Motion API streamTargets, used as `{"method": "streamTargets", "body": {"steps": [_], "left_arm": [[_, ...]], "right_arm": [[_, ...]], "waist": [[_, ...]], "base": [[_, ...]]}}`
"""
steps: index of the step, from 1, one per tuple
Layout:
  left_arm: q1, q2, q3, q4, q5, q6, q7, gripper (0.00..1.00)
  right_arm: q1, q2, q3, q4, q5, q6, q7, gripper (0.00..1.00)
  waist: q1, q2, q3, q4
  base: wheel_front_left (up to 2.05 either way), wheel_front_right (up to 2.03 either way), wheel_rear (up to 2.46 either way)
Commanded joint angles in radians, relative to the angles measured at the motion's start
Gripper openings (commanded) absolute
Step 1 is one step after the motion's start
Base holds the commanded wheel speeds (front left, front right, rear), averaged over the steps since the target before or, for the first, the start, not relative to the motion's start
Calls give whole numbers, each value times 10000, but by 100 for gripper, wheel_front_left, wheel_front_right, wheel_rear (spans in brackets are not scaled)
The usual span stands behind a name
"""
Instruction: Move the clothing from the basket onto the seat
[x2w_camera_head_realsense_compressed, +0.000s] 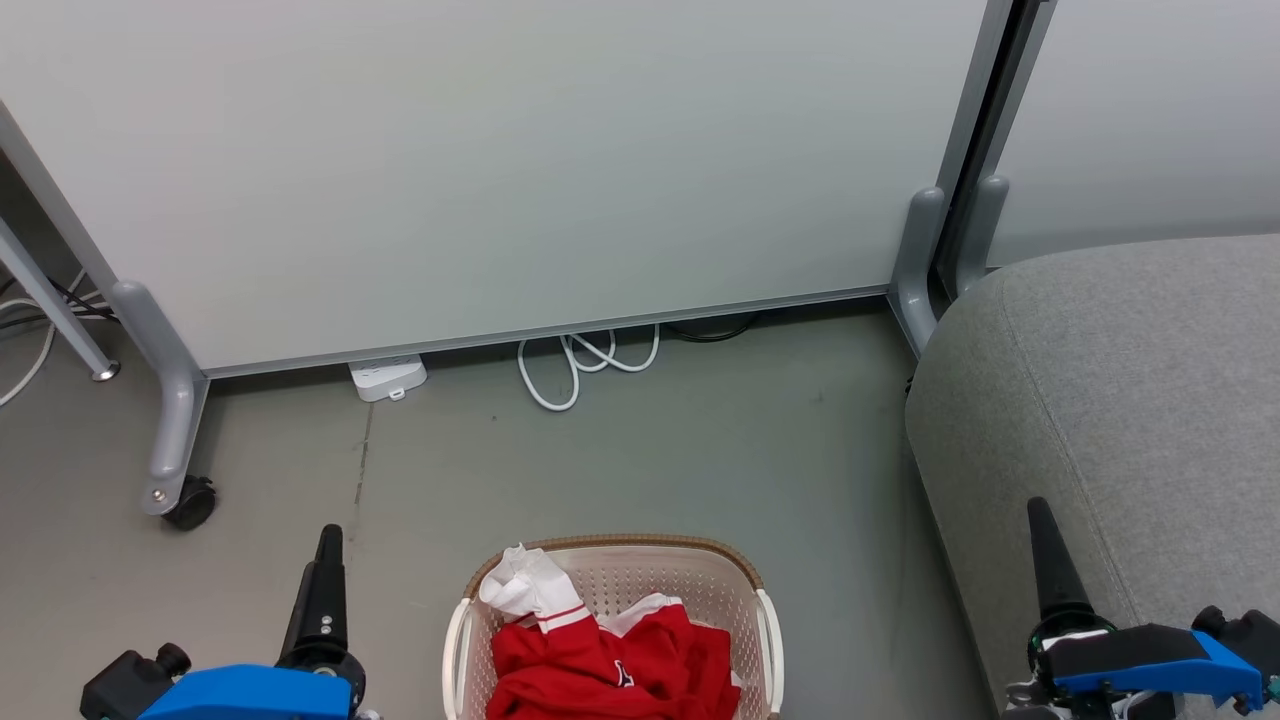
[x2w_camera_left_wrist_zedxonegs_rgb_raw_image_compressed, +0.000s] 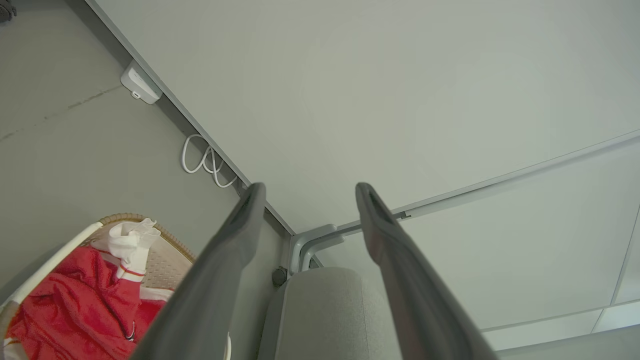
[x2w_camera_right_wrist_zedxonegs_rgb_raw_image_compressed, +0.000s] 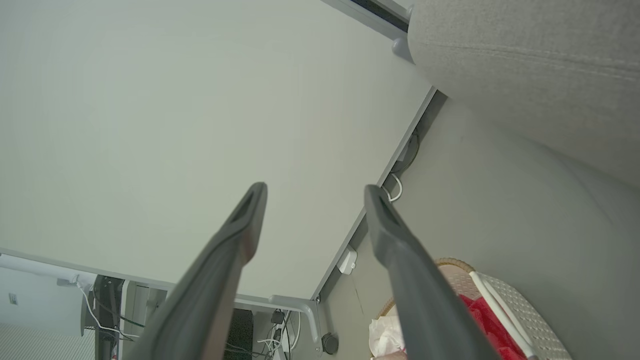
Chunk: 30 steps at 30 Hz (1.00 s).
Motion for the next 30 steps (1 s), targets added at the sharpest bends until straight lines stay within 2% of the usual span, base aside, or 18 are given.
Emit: {"method": "streamTargets", "body": {"steps": [1, 12, 30], "left_arm": [[-285, 112, -125, -165, 575, 51, -128, 100], [-386, 219, -627, -7, 2999, 195, -517, 100], [-433, 294, -1051, -6, 5498, 325, -1063, 100]], "right_arm": [[-248, -28, 39, -151, -612, 2, -105, 100], [-149, -34, 102, -505, -2852, 3, -183, 100], [47, -43, 239, -877, -5266, 2, -328, 100]], "waist": [[0, 0, -4, 0], [0, 0, -18, -1], [0, 0, -36, 2]], "base": [[0, 0, 0], [0, 0, 0], [0, 0, 0]]}}
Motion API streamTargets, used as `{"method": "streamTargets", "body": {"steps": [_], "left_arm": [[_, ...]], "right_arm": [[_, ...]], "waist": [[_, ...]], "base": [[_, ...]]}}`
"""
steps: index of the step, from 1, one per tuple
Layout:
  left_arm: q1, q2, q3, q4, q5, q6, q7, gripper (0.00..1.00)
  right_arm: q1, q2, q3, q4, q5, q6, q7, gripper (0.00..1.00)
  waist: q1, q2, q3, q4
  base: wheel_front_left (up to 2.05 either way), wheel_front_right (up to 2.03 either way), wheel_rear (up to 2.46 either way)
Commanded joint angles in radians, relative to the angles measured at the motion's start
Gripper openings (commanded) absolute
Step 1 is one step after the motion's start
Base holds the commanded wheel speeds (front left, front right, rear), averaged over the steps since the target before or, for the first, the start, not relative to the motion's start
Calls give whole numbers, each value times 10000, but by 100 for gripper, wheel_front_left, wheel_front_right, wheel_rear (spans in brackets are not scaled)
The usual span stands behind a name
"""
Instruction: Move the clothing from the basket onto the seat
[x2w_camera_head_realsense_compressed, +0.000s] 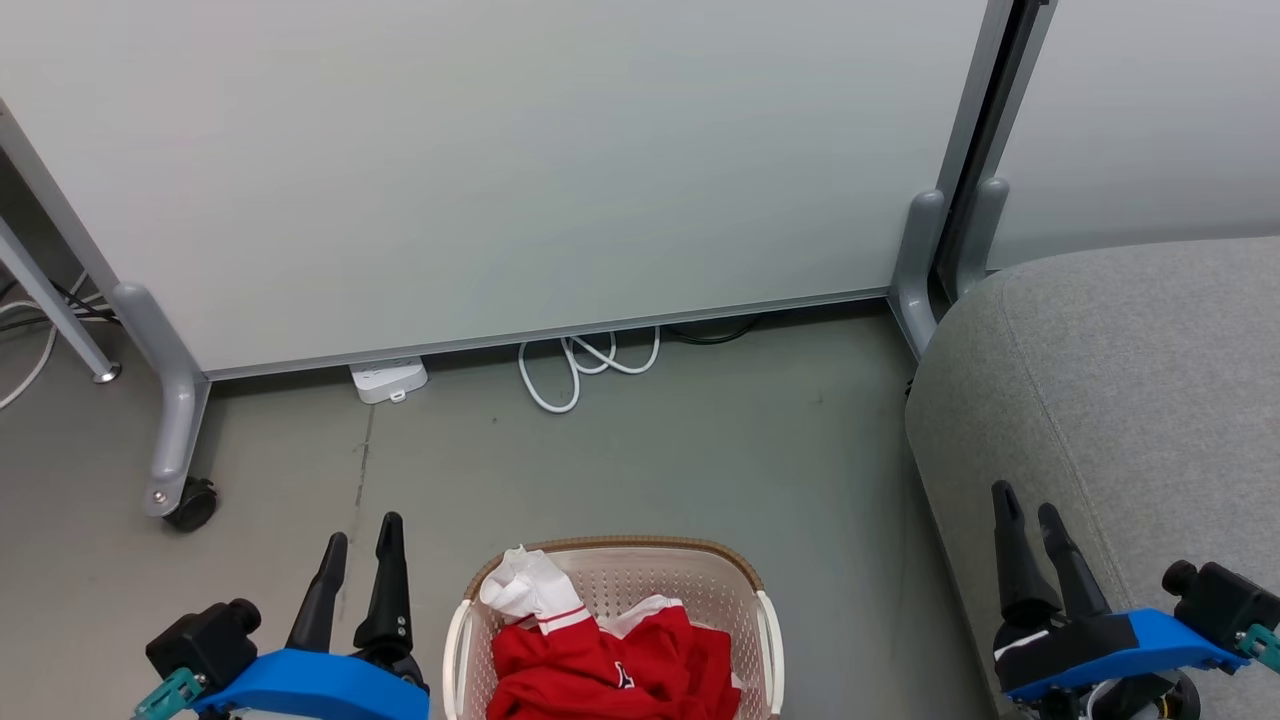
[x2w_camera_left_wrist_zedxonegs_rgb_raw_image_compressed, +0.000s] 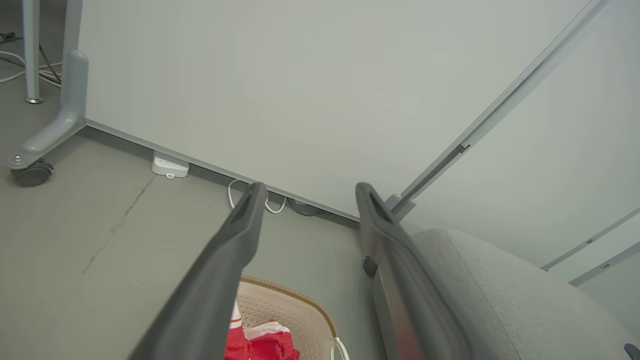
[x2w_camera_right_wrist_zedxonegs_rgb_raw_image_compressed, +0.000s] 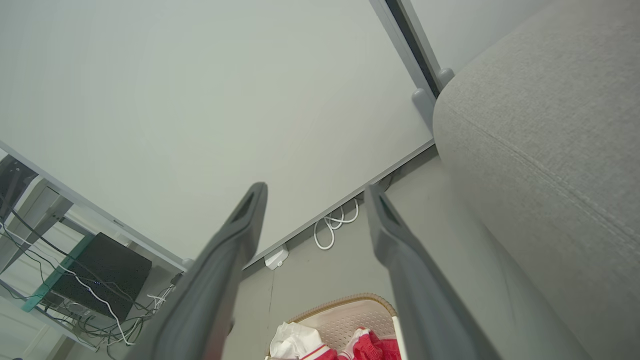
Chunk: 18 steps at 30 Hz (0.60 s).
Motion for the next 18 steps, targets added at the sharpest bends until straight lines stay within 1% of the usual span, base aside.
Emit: {"method": "streamTargets", "body": {"steps": [1, 18], "left_arm": [[-212, 100, -74, -111, 399, 65, -124, 100], [-254, 95, -313, 11, 2023, 152, -532, 100]], "right_arm": [[-39, -37, 46, -158, -414, 0, -75, 100], [8, -44, 31, -278, -2152, 0, -221, 100]], "waist": [[0, 0, 7, -10], [0, 0, 1, -27]], "base": [[0, 0, 0], [0, 0, 0]]}}
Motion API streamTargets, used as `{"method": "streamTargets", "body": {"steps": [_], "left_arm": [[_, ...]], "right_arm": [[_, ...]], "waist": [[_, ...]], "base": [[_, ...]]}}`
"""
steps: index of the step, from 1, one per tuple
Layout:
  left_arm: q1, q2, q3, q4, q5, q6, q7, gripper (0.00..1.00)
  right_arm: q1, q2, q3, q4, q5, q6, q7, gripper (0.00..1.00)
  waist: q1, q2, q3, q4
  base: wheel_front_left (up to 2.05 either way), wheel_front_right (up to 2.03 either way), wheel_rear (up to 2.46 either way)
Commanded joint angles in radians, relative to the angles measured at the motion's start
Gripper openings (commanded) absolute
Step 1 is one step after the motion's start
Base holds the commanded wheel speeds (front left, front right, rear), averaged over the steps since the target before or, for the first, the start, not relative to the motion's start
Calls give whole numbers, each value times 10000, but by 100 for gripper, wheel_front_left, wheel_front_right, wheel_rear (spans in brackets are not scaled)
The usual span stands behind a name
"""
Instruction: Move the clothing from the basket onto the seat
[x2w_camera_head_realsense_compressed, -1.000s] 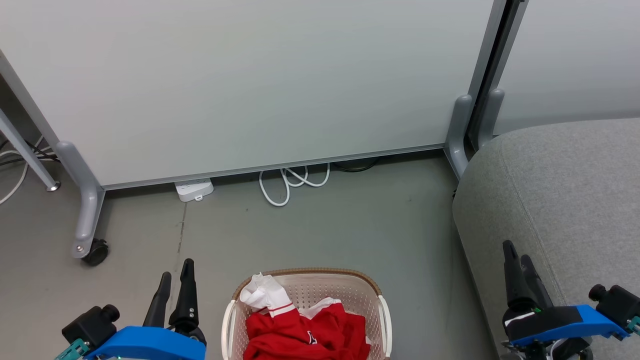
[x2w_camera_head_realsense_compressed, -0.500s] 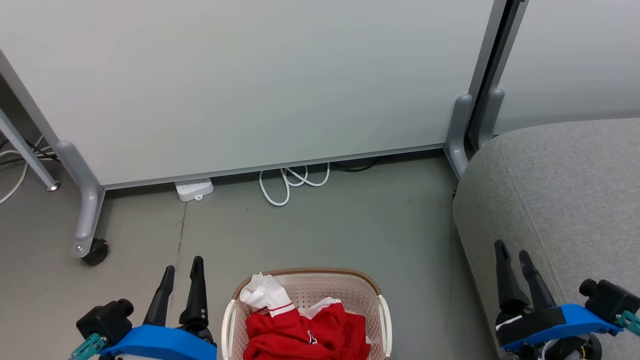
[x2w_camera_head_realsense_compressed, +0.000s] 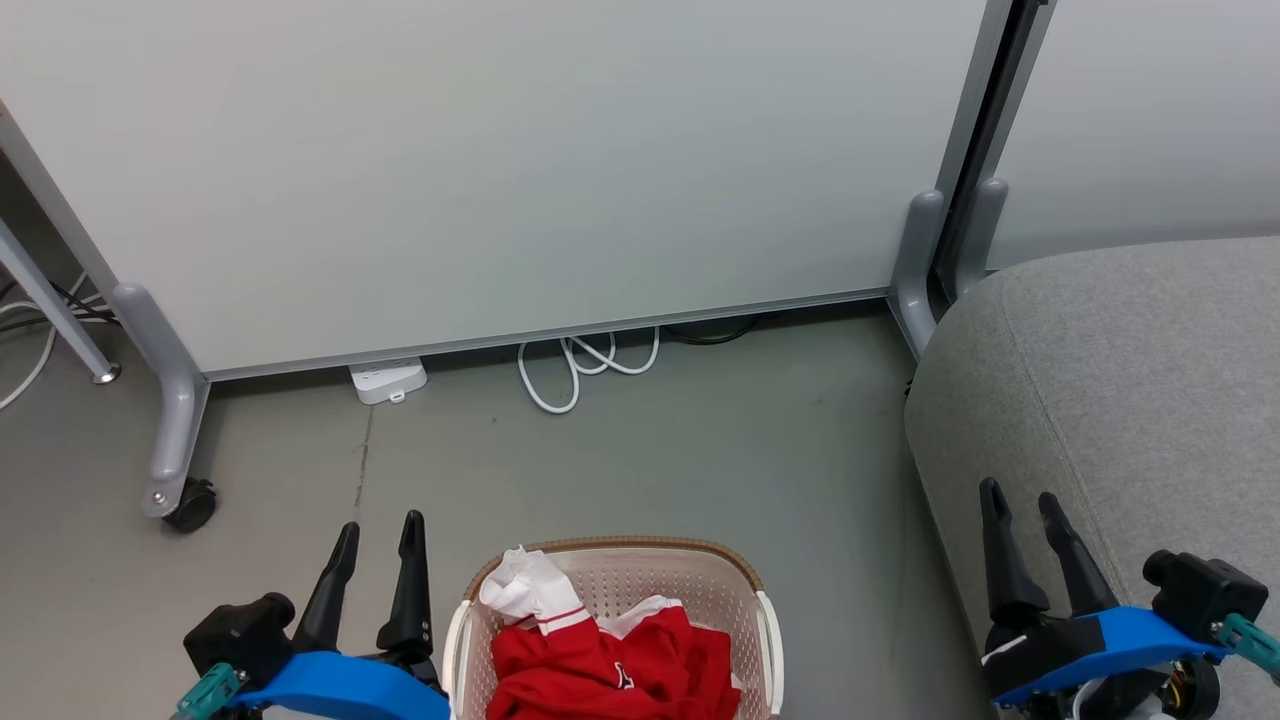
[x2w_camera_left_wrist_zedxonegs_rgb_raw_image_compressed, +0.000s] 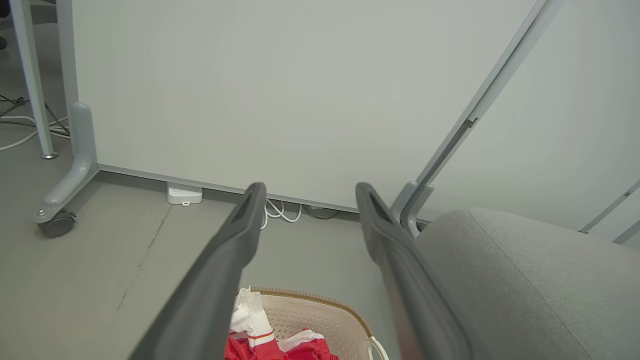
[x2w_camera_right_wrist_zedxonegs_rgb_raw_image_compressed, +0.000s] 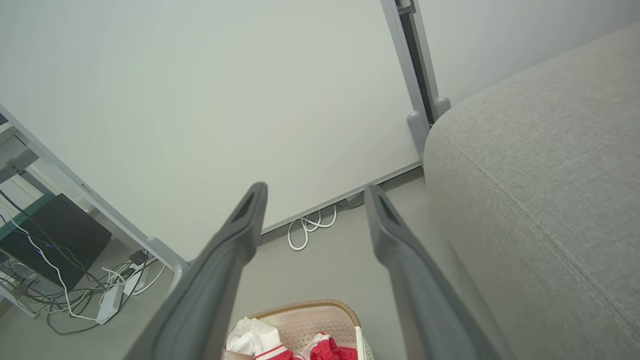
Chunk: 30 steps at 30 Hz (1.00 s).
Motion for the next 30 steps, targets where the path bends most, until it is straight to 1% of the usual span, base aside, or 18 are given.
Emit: {"method": "streamTargets", "body": {"steps": [1, 19, 30], "left_arm": [[-204, 79, -45, -39, 251, 61, -87, 100], [-263, 58, -183, 102, 1597, -21, -491, 100], [-281, 38, -283, 193, 2283, 47, -709, 100]], "right_arm": [[5, -41, 13, -117, -271, 0, -65, 100], [41, -48, -37, -167, -1778, 0, -281, 100], [48, -51, -6, -127, -2623, -1, -427, 100]], "waist": [[0, 0, -9, 4], [0, 0, -39, 46], [0, 0, -44, 45]], "base": [[0, 0, 0], [0, 0, 0], [0, 0, 0]]}}
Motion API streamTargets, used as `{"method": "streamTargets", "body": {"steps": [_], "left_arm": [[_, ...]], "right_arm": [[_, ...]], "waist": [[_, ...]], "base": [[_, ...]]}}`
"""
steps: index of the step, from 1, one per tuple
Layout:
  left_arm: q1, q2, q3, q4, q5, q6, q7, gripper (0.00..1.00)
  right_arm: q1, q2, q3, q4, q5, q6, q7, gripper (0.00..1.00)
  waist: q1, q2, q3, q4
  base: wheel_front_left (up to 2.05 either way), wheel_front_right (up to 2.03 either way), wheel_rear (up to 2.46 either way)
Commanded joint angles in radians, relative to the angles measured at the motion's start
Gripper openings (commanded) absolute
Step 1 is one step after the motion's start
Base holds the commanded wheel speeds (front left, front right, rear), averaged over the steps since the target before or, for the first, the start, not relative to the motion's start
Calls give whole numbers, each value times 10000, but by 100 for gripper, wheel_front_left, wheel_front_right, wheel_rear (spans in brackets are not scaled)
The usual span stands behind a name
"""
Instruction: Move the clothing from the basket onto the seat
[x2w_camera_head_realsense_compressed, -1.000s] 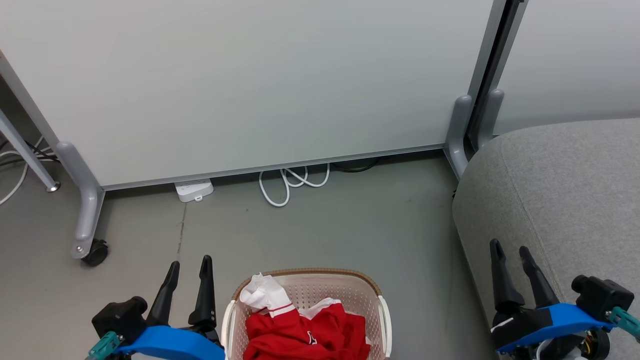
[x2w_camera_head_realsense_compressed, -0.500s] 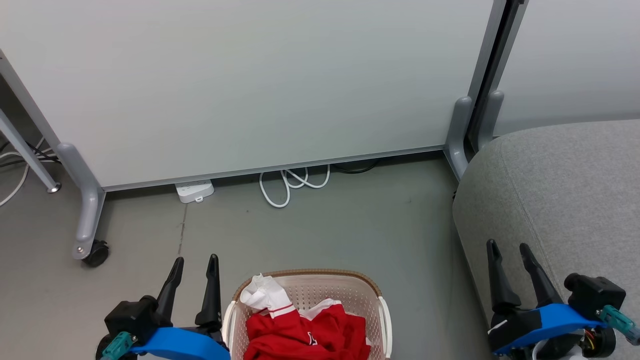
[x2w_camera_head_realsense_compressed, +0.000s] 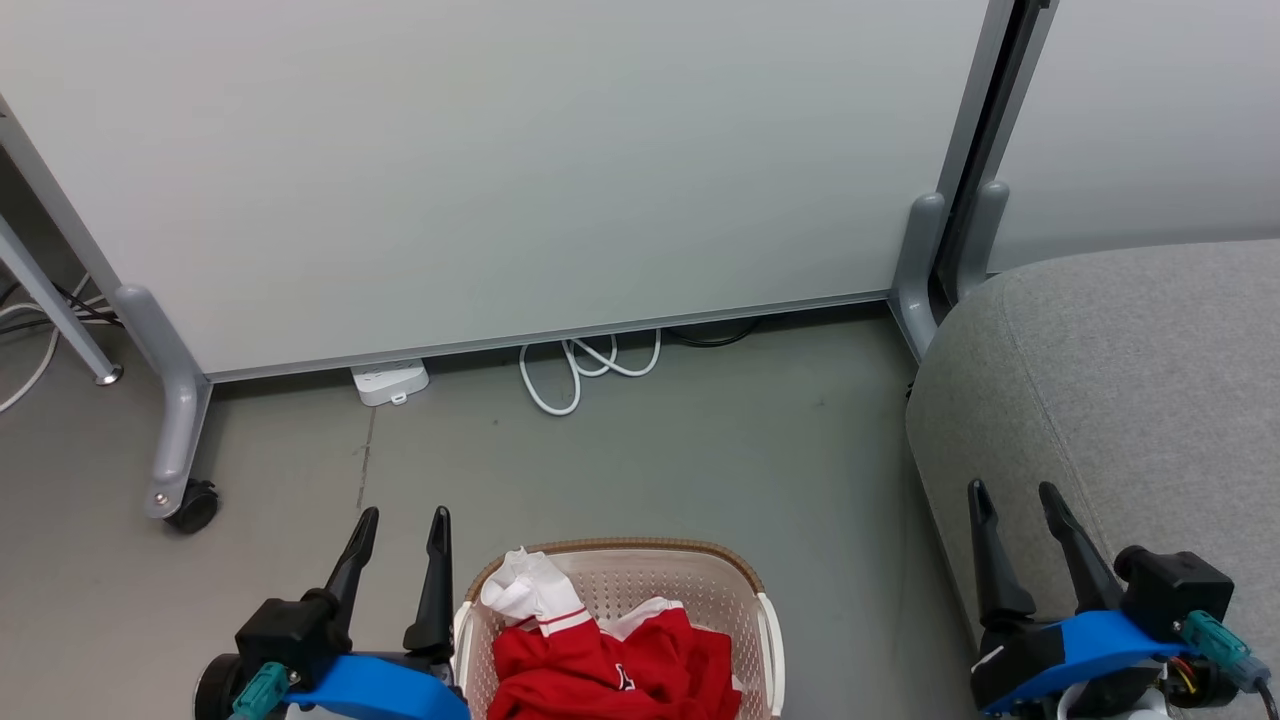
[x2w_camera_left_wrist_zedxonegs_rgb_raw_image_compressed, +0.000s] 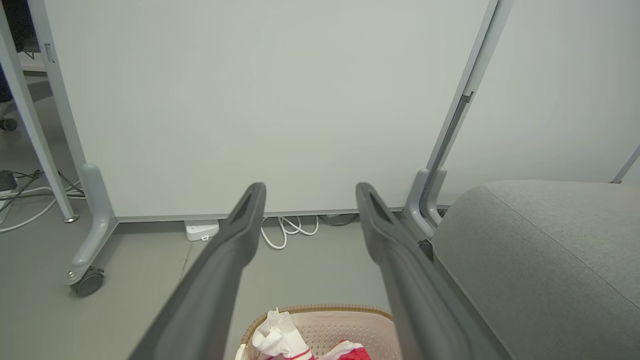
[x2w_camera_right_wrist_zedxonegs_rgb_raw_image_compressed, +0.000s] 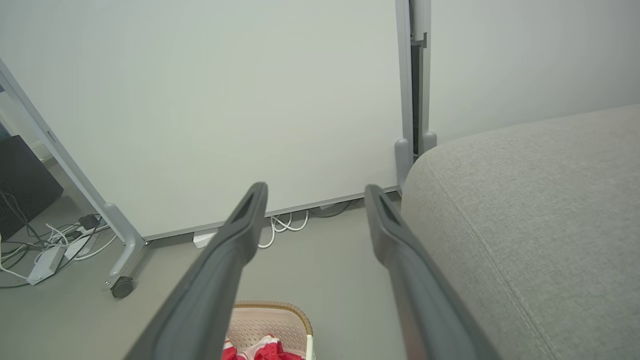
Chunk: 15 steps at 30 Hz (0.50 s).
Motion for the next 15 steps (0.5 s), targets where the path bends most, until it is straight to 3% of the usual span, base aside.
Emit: {"method": "streamTargets", "body": {"steps": [1, 15], "left_arm": [[-131, 44, -32, 3, 210, 37, -117, 100], [-126, 37, -216, 27, 1176, 97, -360, 100]], "right_arm": [[42, -44, 8, -42, -250, -1, -75, 100], [42, -46, 61, -105, -1234, -1, -225, 100]], "waist": [[0, 0, -7, 1], [0, 0, -6, -16]], "base": [[0, 0, 0], [0, 0, 0]]}}
